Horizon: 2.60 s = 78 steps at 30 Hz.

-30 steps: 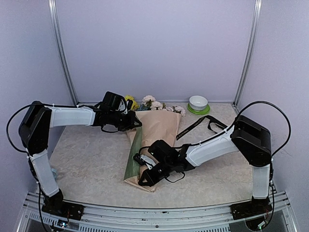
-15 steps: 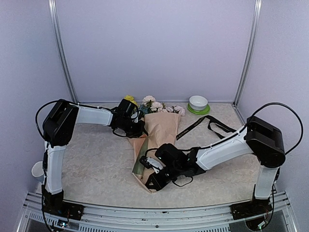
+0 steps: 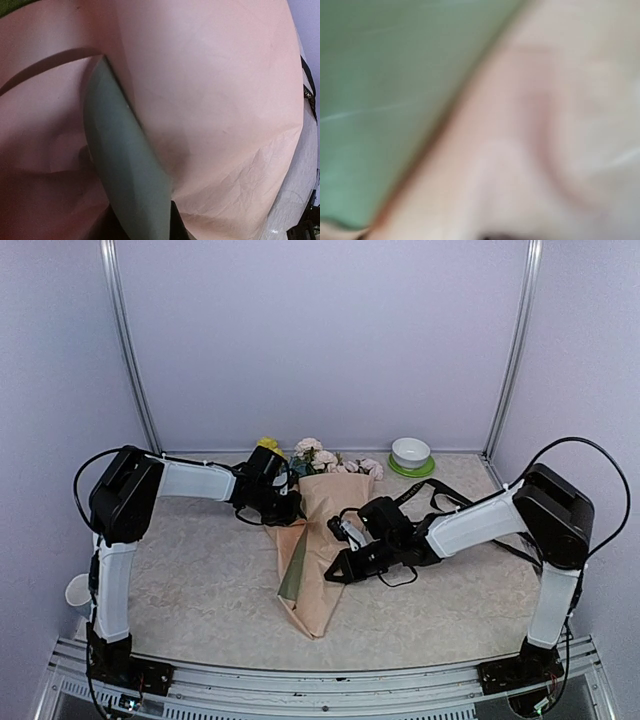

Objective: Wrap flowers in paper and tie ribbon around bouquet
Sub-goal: Fold the 2/3-folded wrapping paper at the center of the board.

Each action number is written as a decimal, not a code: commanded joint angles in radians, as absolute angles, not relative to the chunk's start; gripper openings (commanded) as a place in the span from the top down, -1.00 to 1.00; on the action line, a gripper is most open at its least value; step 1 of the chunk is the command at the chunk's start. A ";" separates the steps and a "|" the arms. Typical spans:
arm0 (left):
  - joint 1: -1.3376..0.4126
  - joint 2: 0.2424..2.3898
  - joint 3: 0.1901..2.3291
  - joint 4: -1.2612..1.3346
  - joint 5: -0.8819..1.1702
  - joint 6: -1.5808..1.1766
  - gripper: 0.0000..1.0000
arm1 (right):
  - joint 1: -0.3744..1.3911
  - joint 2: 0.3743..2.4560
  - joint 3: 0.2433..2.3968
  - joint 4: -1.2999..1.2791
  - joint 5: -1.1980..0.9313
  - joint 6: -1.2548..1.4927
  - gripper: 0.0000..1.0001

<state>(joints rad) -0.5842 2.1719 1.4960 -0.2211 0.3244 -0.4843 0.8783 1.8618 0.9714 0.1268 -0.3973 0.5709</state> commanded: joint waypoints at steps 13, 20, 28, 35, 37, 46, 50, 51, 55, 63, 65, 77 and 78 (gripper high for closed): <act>-0.731 2.117 1.723 -0.368 0.235 -0.420 1.00 | 0.846 2.040 1.008 0.136 -0.471 0.659 1.00; -0.725 2.228 1.771 -0.384 0.287 -0.444 1.00 | 0.848 2.006 0.970 0.207 -0.469 0.696 1.00; -0.714 2.330 1.823 -0.412 0.316 -0.462 1.00 | 0.849 1.811 0.875 0.263 -0.351 0.720 1.00; -0.714 2.339 1.820 -0.409 0.302 -0.462 1.00 | 0.757 1.637 0.816 0.185 -0.293 0.704 0.98; -0.716 2.332 1.818 -0.409 0.291 -0.460 1.00 | 0.709 1.670 0.852 0.173 -0.341 0.672 0.97; -0.734 2.282 1.830 -0.433 0.235 -0.440 1.00 | 0.620 1.978 1.086 0.071 -0.446 0.589 0.97; -0.768 2.259 1.875 -0.460 0.207 -0.412 1.00 | 0.618 2.055 1.132 0.058 -0.468 0.607 0.98; -0.777 2.256 1.889 -0.466 0.204 -0.407 1.00 | 0.618 2.065 1.135 0.064 -0.472 0.615 0.98; -0.804 2.268 1.931 -0.486 0.217 -0.391 1.00 | 0.618 2.079 1.133 0.084 -0.484 0.638 0.98; -0.792 2.369 1.978 -0.507 0.240 -0.417 1.00 | 0.618 2.006 1.091 0.139 -0.478 0.676 0.99; -0.787 2.405 2.005 -0.526 0.246 -0.423 1.00 | 0.618 1.968 1.079 0.129 -0.453 0.675 0.99; -0.770 2.450 2.030 -0.531 0.261 -0.431 1.00 | 0.620 1.679 0.998 0.007 -0.247 0.642 0.79; -0.770 2.450 2.029 -0.529 0.261 -0.431 1.00 | 0.623 1.667 0.994 0.012 -0.249 0.633 0.64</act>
<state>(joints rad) -0.7723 2.4310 2.0029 -0.5144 0.2539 -0.4229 0.6231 1.7199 1.0168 0.0608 -0.3145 0.6659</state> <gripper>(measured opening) 0.007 0.085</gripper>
